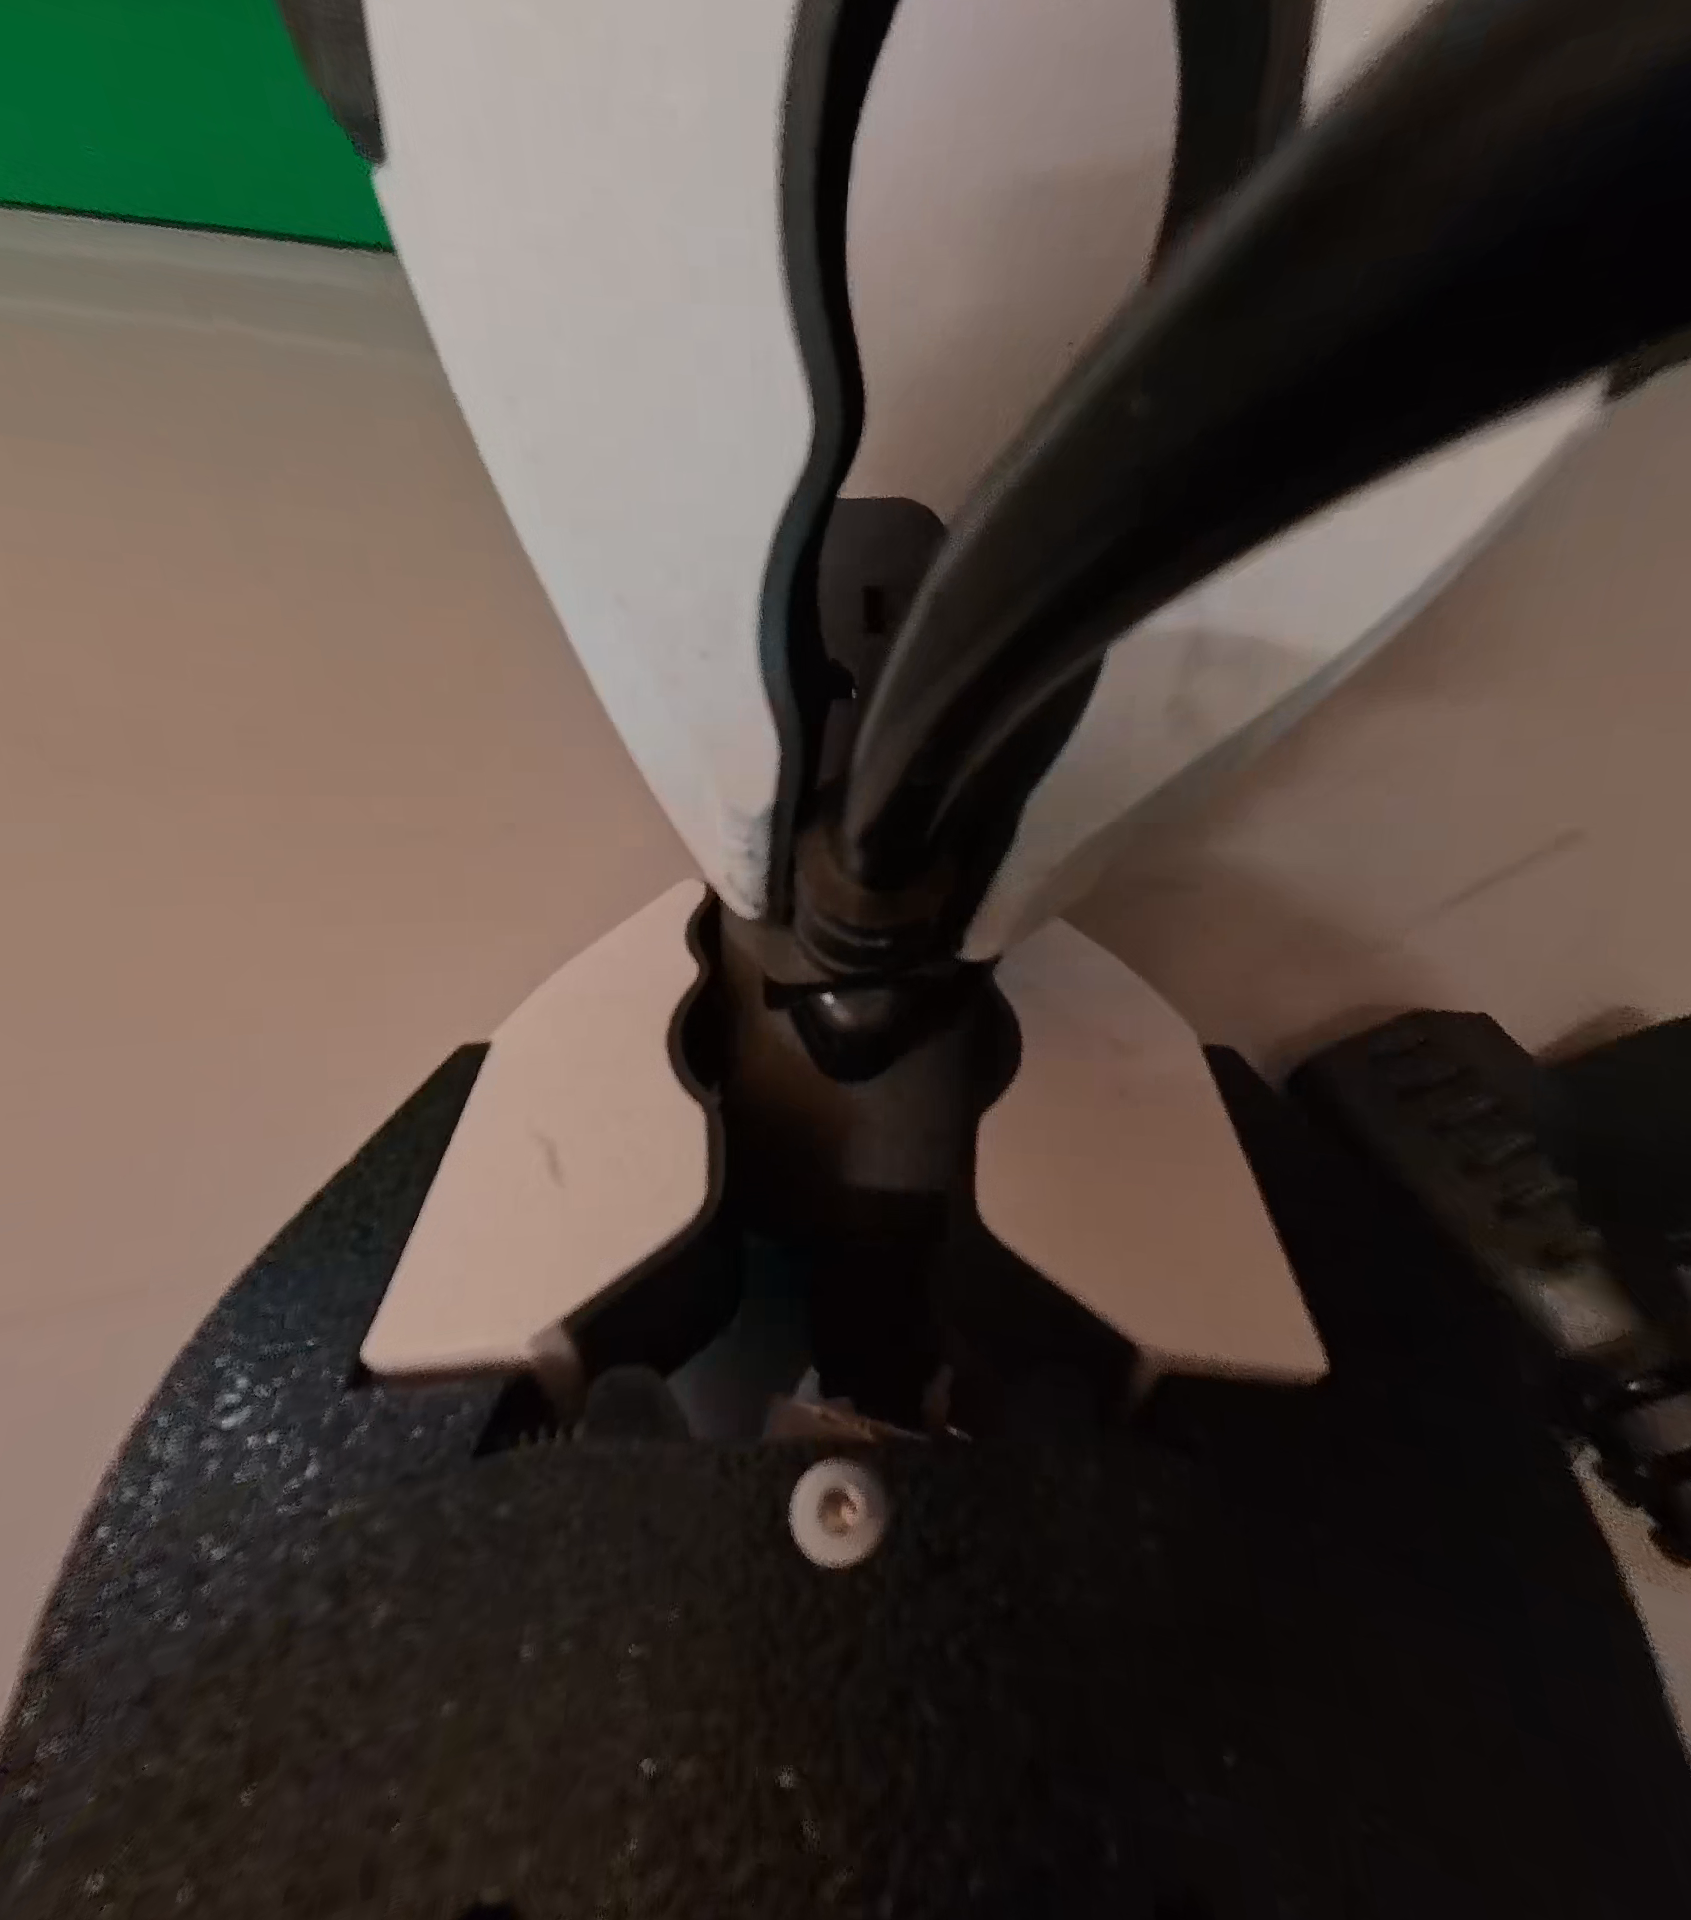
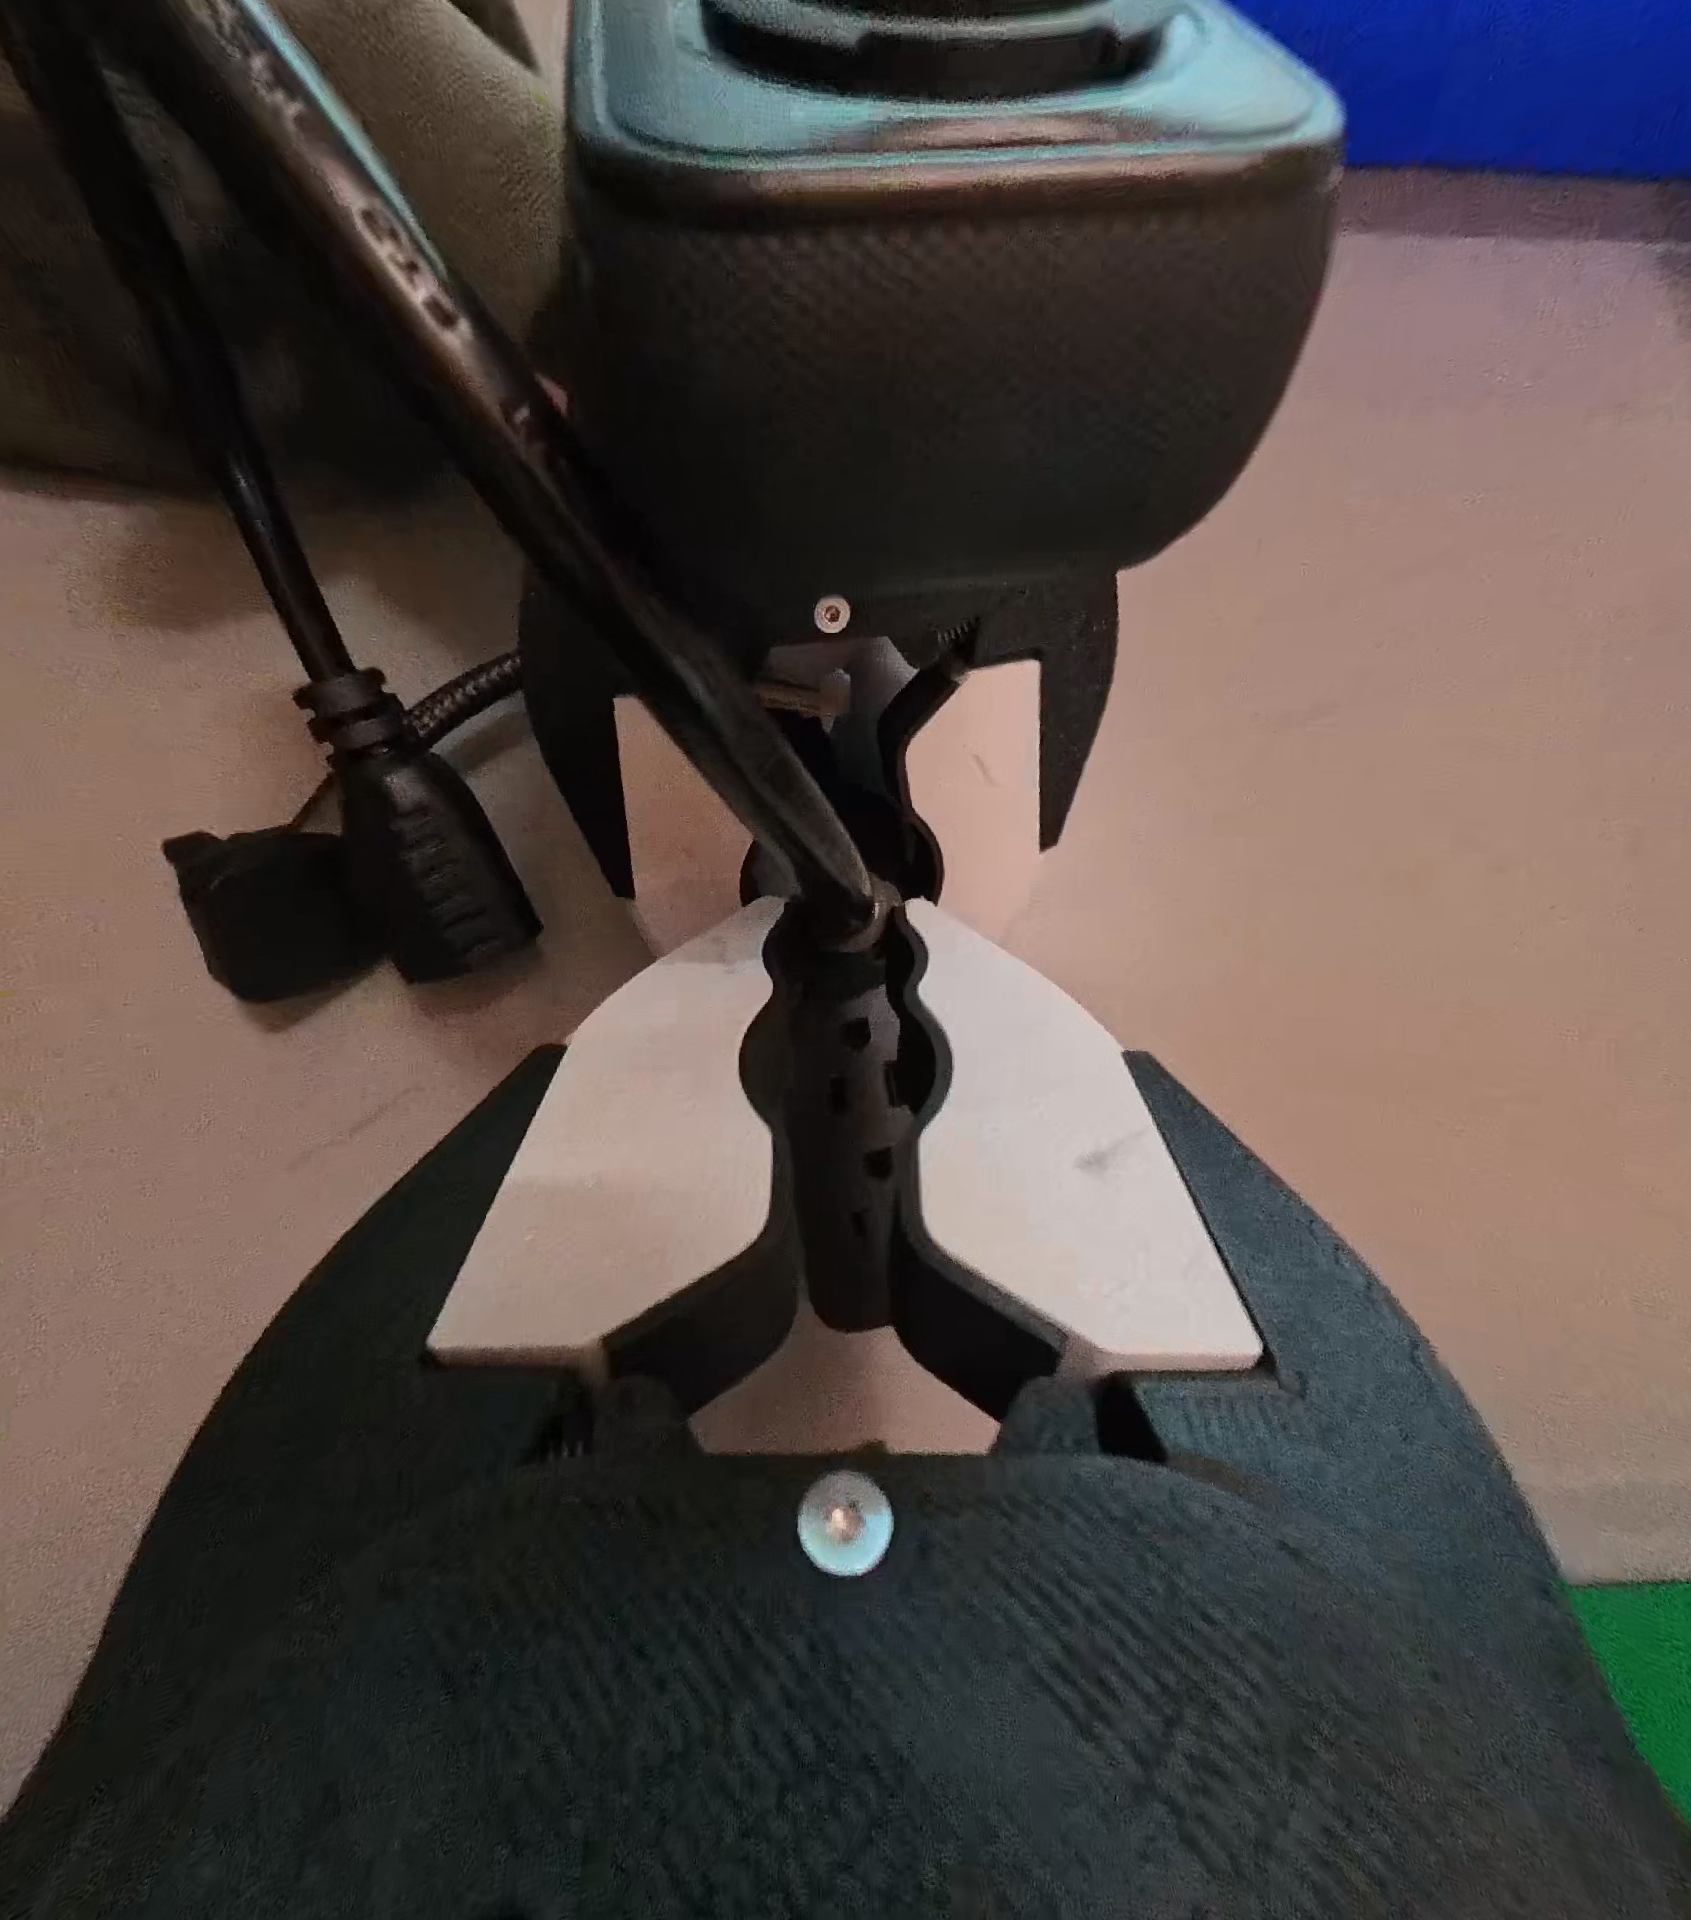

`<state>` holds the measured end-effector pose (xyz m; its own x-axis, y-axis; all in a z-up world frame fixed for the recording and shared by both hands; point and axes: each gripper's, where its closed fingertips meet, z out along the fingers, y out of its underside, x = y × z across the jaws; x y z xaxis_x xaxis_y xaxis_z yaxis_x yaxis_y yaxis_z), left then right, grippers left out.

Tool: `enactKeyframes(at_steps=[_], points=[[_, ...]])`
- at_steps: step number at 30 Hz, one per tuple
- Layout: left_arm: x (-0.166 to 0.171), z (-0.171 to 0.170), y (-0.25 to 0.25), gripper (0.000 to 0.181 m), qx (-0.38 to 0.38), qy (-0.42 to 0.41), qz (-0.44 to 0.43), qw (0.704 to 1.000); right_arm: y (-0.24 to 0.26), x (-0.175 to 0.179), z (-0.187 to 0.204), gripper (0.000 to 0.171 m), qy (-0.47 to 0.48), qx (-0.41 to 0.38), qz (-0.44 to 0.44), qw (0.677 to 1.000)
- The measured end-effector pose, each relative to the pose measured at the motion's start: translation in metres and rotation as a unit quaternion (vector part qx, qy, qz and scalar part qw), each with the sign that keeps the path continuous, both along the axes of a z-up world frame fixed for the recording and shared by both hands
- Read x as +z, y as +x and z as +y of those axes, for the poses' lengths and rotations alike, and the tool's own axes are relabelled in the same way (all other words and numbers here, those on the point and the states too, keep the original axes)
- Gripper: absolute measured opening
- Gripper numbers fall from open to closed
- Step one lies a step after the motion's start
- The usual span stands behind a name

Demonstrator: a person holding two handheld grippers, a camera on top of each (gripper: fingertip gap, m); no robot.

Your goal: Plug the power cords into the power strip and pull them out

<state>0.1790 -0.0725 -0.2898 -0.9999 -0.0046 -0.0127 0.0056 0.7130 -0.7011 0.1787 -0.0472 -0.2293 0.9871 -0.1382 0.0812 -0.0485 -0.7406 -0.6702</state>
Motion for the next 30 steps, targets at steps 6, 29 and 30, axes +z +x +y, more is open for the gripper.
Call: enactKeyframes(at_steps=[6,29,30], points=[[0.001,0.016,0.033,0.045,-0.065,-0.009,0.016,0.998,0.036,0.000,0.017,0.016,-0.022,0.033,0.024,0.999],[0.000,0.031,0.041,0.045,0.017,-0.007,0.007,1.000,0.039,-0.001,0.036,0.016,0.036,-0.020,0.065,0.997],[0.000,0.032,0.041,0.047,0.021,-0.007,0.007,1.000,0.039,-0.001,0.035,0.016,0.039,-0.024,0.065,0.997]])
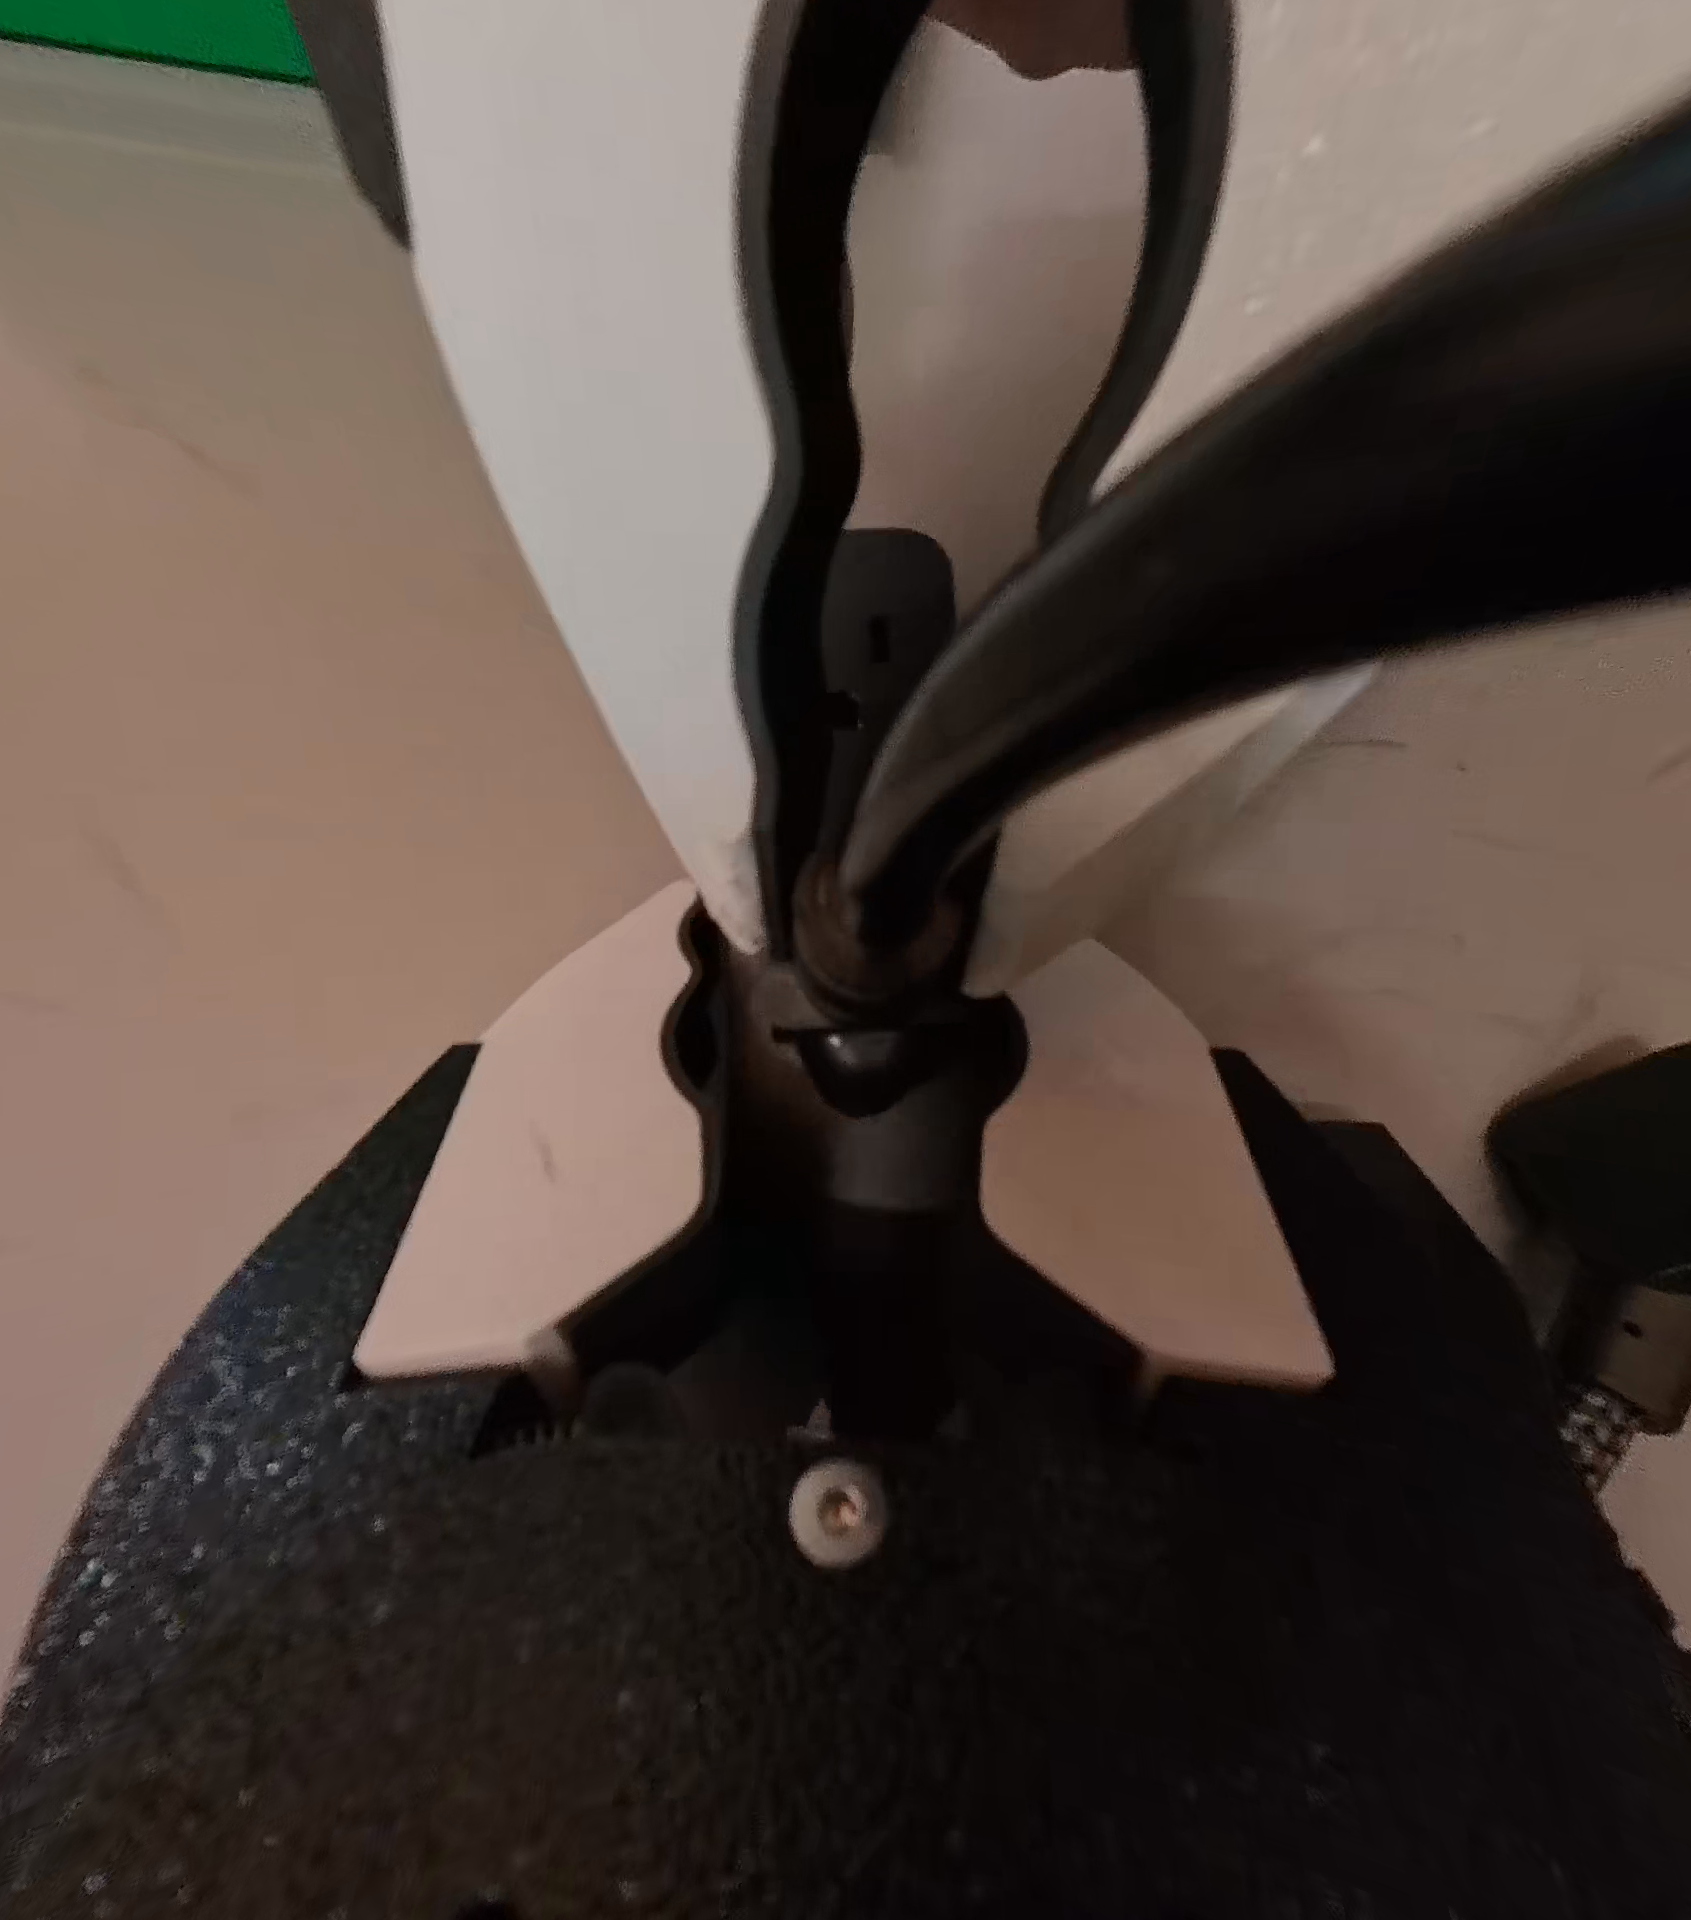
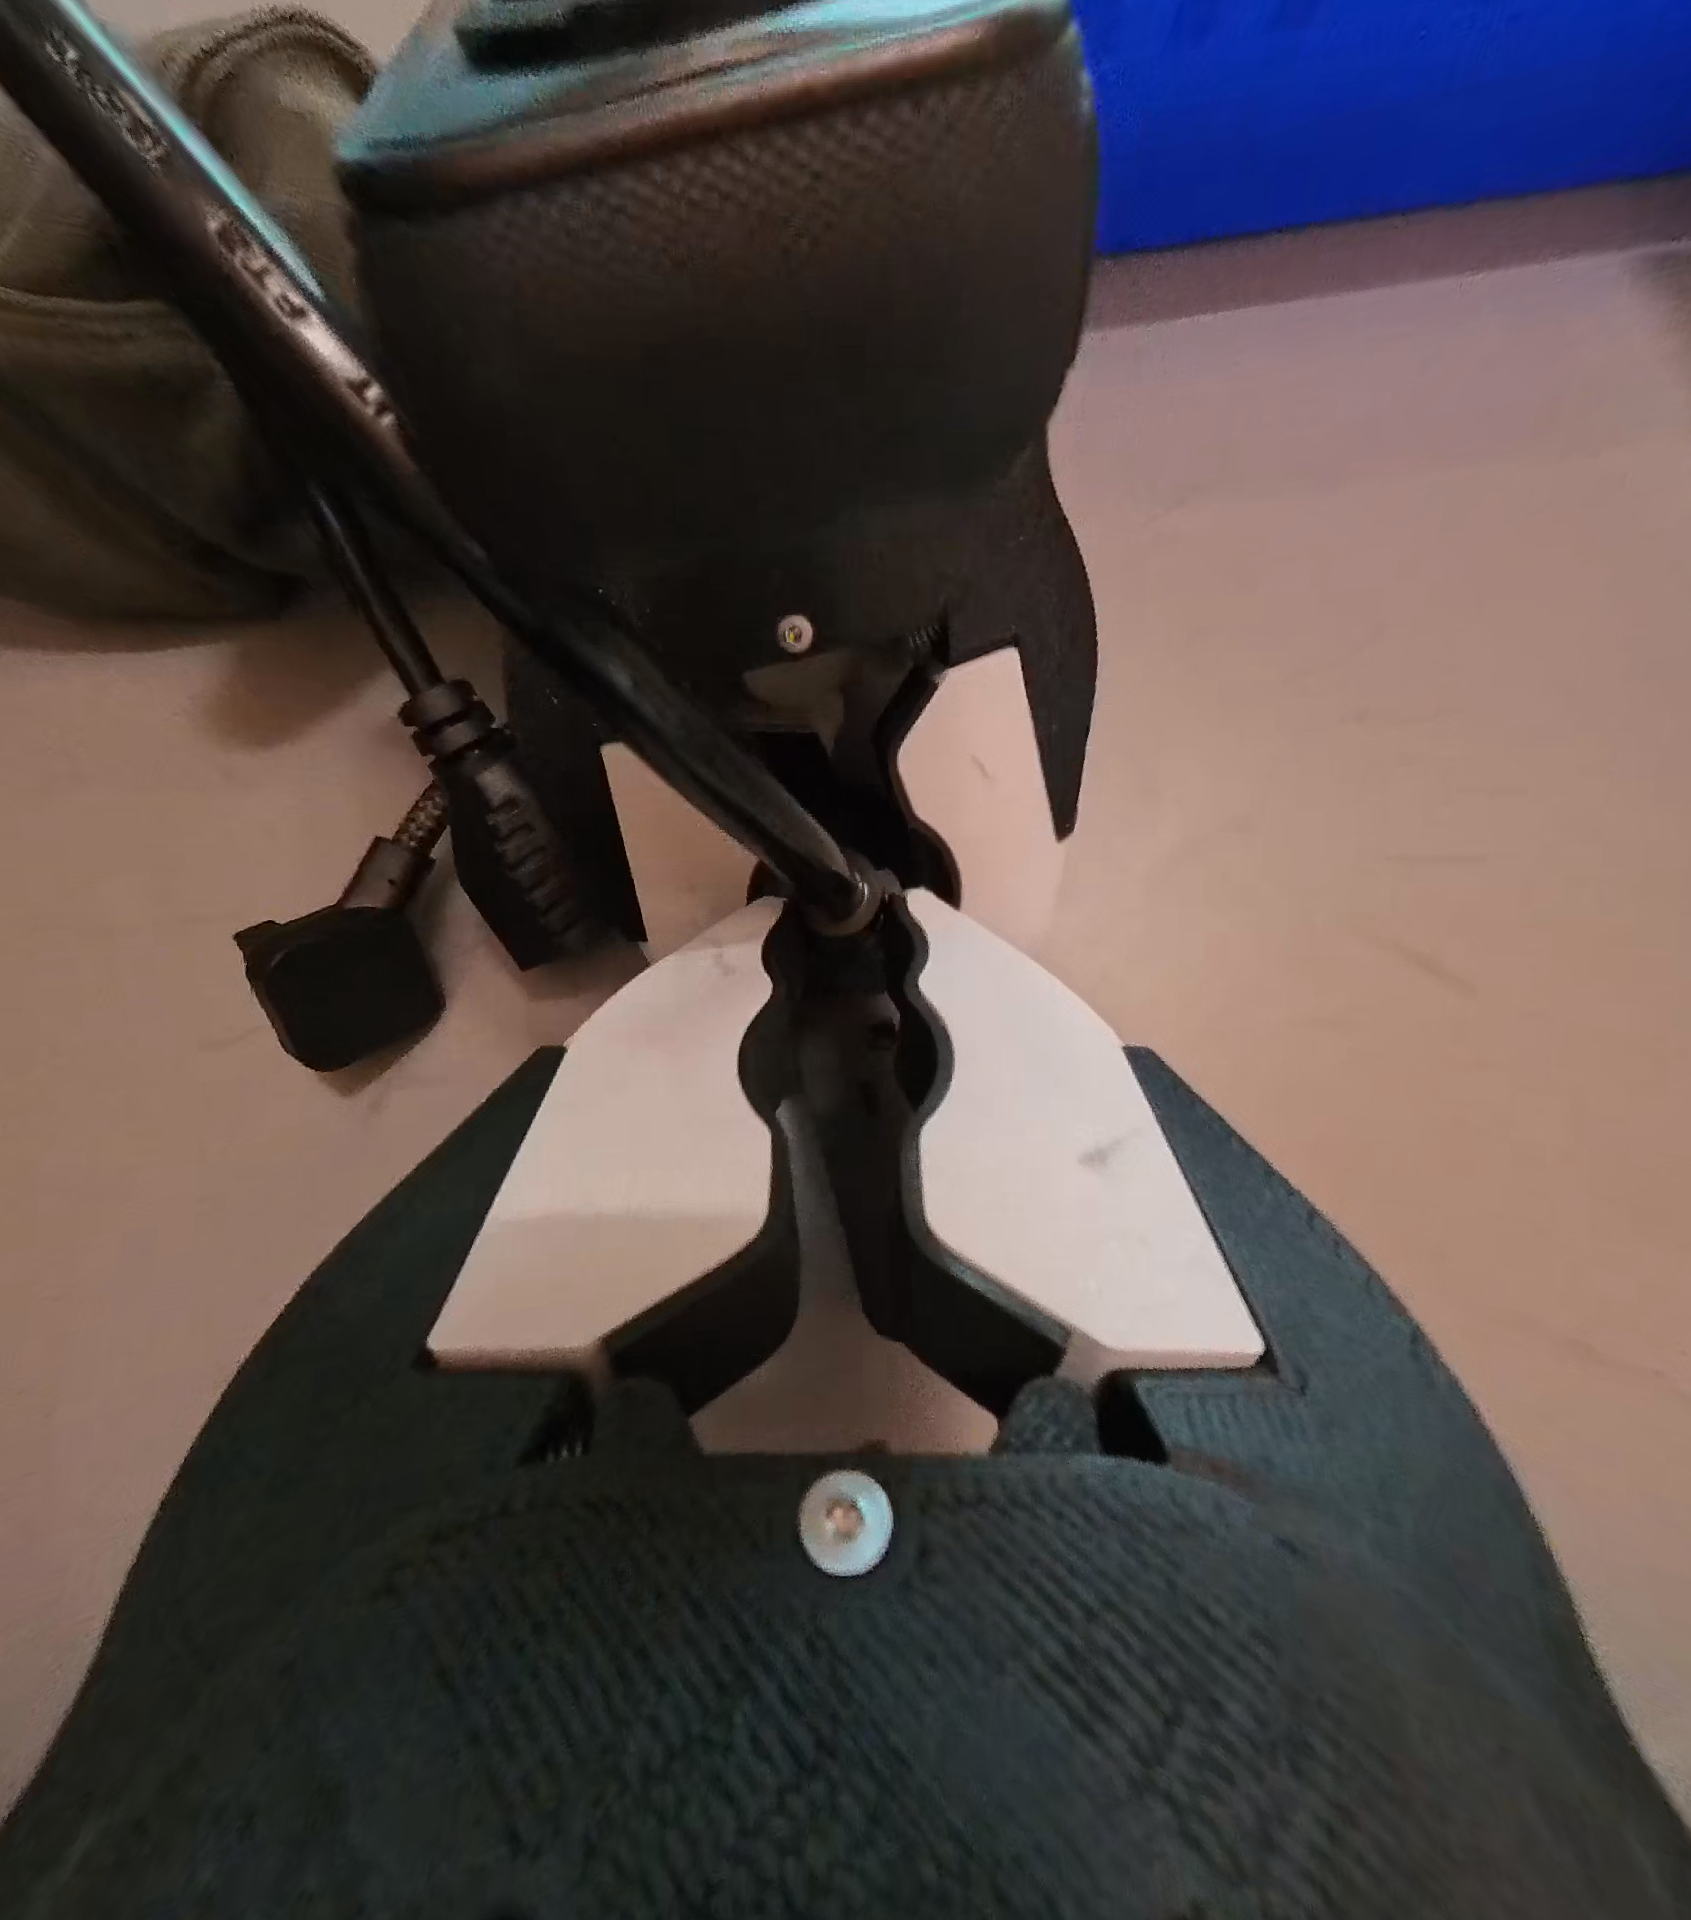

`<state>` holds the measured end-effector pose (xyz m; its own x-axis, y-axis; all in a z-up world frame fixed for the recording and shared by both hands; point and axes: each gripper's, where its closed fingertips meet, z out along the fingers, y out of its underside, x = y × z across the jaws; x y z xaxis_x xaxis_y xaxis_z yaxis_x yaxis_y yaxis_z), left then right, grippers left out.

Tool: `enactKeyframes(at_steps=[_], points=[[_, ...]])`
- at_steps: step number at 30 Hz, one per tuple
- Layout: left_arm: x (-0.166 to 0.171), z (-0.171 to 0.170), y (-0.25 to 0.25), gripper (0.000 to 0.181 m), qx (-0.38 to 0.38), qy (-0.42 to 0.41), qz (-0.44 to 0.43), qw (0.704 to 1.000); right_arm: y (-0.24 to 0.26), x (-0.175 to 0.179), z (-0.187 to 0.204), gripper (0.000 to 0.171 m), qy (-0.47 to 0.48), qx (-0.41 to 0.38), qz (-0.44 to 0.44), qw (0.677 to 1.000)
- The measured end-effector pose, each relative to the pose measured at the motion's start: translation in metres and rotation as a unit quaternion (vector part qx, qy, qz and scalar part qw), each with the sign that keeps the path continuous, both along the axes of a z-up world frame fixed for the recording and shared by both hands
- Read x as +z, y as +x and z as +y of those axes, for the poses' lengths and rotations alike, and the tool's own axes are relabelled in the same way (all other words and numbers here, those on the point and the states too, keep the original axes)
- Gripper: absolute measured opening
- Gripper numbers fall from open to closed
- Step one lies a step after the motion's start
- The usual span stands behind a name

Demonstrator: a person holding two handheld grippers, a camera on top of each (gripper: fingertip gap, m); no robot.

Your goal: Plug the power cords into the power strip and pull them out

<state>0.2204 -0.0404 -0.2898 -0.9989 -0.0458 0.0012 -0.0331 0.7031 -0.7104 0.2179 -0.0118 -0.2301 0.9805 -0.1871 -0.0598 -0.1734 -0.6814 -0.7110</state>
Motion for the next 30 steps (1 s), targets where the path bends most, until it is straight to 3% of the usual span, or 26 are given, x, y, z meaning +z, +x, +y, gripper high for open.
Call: enactKeyframes(at_steps=[3,8,22,26,30], points=[[-0.0004,0.0031,0.0024,0.054,0.014,0.001,-0.002,1.000,-0.0006,0.0000,-0.0021,0.016,0.001,-0.010,0.002,1.000],[0.0002,0.0036,-0.0026,0.045,0.004,0.000,0.000,1.000,-0.0015,0.0001,-0.0018,0.016,-0.022,-0.001,-0.007,1.000],[0.0003,0.0032,-0.0043,0.045,0.013,-0.001,0.002,1.000,-0.0016,0.0020,-0.0005,0.015,0.023,-0.004,-0.005,1.000],[0.0023,0.0014,-0.0066,0.045,-0.007,-0.007,-0.019,1.000,-0.0084,0.0039,-0.0017,0.016,-0.002,0.021,-0.055,0.998],[0.0004,0.0026,-0.0030,0.045,0.019,-0.001,0.001,1.000,-0.0002,0.0026,-0.0016,0.015,0.022,0.013,-0.007,1.000]])
